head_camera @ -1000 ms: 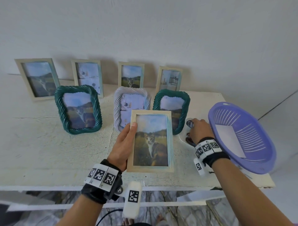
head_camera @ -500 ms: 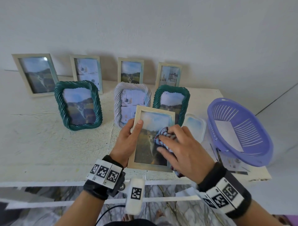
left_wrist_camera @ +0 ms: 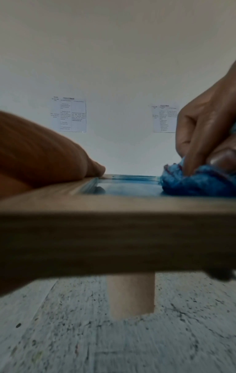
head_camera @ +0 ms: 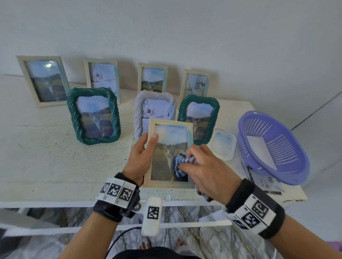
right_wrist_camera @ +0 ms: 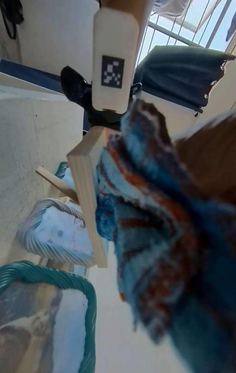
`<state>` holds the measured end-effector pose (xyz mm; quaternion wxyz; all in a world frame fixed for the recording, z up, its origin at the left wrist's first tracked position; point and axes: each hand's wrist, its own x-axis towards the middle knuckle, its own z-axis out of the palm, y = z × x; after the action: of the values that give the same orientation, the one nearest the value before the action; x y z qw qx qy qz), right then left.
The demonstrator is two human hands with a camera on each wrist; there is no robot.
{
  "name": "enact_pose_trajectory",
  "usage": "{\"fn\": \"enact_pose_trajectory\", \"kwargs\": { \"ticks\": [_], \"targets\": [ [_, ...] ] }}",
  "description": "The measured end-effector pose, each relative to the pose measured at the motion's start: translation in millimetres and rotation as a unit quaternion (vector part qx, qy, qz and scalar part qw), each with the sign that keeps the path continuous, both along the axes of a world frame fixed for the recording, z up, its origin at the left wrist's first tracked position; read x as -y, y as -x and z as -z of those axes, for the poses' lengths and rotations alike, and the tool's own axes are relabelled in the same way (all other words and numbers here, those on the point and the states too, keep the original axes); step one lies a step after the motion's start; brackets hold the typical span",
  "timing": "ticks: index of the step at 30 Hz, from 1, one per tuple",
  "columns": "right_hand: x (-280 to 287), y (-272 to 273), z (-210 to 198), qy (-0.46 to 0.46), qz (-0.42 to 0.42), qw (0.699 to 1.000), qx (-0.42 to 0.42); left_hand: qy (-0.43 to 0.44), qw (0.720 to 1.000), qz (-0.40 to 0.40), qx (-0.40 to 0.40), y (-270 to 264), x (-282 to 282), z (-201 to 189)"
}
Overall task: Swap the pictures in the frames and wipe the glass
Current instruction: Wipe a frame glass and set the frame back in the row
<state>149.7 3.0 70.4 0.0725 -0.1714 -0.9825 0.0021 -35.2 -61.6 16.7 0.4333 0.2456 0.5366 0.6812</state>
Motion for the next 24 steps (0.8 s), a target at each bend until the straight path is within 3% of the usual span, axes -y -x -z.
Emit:
{"fn": "enact_pose_trajectory", "kwargs": {
  "ticks": [7, 18, 20, 22, 24],
  "targets": [
    [-5, 14, -9, -0.005, 0.050, 0.999, -0.021, -0.008, 1.000, 0.021, 0.013, 1, 3, -4],
    [28, -4, 0, 0.077, -0.020, 0.996, 0.037, 0.008, 0.999, 0.021, 0.044, 6, 9, 3],
    [27, -7, -2, 0.114, -0.004, 0.993, 0.001, 0.013, 0.999, 0.016, 0.040, 6, 10, 5],
    [21, -12, -5, 0.192, 0.040, 0.977, -0.082, 0.019, 0.999, 0.000, 0.040, 6, 11, 8],
    [10, -18, -4, 0.203, 0.099, 0.961, -0.161, 0.020, 0.999, -0.006, 0.033, 9, 12, 10]
  ]
}}
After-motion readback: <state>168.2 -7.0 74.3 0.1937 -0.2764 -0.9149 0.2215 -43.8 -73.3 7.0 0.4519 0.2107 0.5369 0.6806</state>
